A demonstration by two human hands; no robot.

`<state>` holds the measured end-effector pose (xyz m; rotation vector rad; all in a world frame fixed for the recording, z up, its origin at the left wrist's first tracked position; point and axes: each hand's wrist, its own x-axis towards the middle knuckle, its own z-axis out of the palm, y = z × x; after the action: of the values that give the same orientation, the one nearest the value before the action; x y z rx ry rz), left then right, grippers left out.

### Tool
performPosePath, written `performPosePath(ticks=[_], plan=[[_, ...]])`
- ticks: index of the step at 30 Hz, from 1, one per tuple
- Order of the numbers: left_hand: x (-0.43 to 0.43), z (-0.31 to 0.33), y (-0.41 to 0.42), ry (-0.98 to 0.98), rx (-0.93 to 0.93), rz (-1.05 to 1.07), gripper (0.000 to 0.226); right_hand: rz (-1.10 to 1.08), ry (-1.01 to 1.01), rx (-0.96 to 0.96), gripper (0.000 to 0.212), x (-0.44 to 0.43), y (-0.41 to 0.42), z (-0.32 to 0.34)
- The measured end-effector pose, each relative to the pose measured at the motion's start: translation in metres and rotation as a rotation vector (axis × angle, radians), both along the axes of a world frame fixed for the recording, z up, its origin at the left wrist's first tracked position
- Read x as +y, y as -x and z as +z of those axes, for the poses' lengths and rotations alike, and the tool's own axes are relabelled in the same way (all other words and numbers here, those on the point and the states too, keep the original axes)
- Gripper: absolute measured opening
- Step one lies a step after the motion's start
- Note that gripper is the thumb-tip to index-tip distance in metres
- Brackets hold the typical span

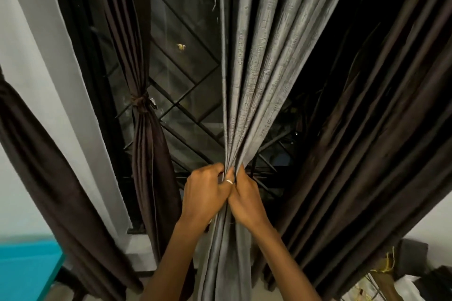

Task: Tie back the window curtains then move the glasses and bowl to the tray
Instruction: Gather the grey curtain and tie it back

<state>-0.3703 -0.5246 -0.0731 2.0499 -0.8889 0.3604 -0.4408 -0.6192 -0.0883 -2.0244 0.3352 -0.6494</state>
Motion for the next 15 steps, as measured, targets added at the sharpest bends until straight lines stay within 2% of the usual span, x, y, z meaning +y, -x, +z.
performPosePath(ticks=[4, 7, 10, 15], plan=[[0.004, 0.0, -0.007, 0.013, 0.037, -0.052, 0.044, 0.09, -0.025, 0.087, 0.042, -0.005, -0.002, -0.003], [0.006, 0.003, -0.008, -0.003, 0.109, -0.096, 0.035, 0.151, -0.057, 0.133, 0.051, -0.006, -0.003, -0.004], [0.009, 0.011, -0.007, -0.042, 0.254, -0.127, 0.034, 0.207, -0.051, 0.142, 0.071, -0.012, -0.003, -0.01], [0.014, 0.031, -0.01, -0.024, 0.489, -0.211, 0.038, 0.179, -0.048, 0.076, 0.076, -0.016, -0.004, -0.017]])
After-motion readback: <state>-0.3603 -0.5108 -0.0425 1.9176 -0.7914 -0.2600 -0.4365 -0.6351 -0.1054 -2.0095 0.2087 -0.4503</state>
